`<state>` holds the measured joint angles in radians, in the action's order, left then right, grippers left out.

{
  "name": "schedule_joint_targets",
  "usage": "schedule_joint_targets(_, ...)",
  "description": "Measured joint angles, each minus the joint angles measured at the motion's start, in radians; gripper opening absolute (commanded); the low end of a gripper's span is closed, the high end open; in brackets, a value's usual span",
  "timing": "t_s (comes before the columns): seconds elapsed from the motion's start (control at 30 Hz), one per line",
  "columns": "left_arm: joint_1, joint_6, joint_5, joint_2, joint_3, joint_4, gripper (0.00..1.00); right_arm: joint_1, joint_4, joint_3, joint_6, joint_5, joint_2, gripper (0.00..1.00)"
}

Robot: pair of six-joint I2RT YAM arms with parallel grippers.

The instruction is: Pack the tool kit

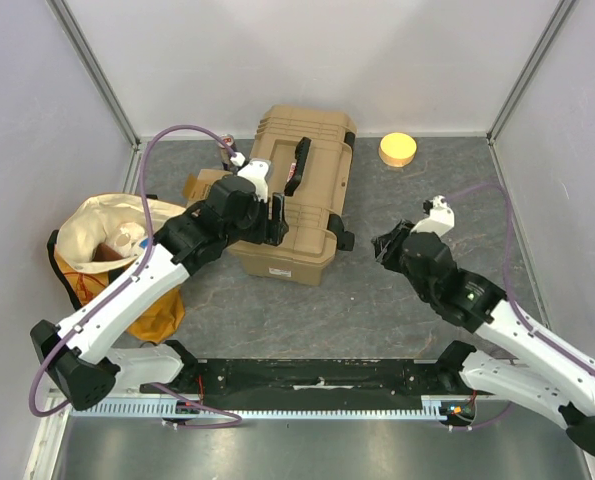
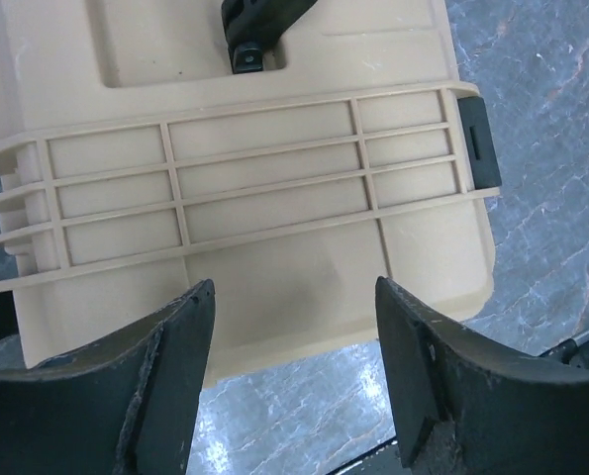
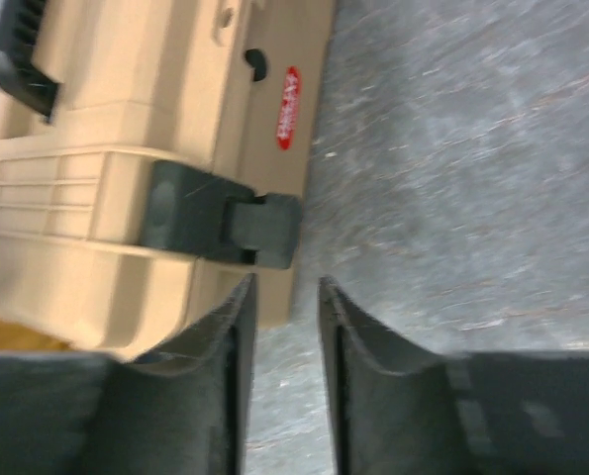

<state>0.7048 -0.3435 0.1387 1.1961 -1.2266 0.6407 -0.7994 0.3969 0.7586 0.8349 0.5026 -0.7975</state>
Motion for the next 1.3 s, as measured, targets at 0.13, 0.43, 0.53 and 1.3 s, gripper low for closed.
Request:
schedule_joint_targets(0.13, 0.004, 0.0, 0.024, -0.004, -0.044, 0.072, 0.74, 0.01, 0.068, 0.071, -0.083, 0.061, -0.107, 0.23)
schedule_joint_targets(0.43, -0.056, 0.0, 0.148, -0.035, -0.04, 0.19, 0.76, 0.111, 0.135, 0.124, -0.223, -0.005, -0.278, 0.48)
schedule_joint_targets(0.53, -0.128, 0.0, 0.142, -0.035, -0.015, 0.191, 0.77, 0.163, 0.124, 0.137, -0.257, -0.084, -0.323, 0.52)
schedule_joint_targets(1.3, -0.22, -0.004, -0.08, -0.052, 0.117, -0.009, 0.69, 0.229, 0.075, 0.331, -0.409, -0.411, -0.713, 0.0)
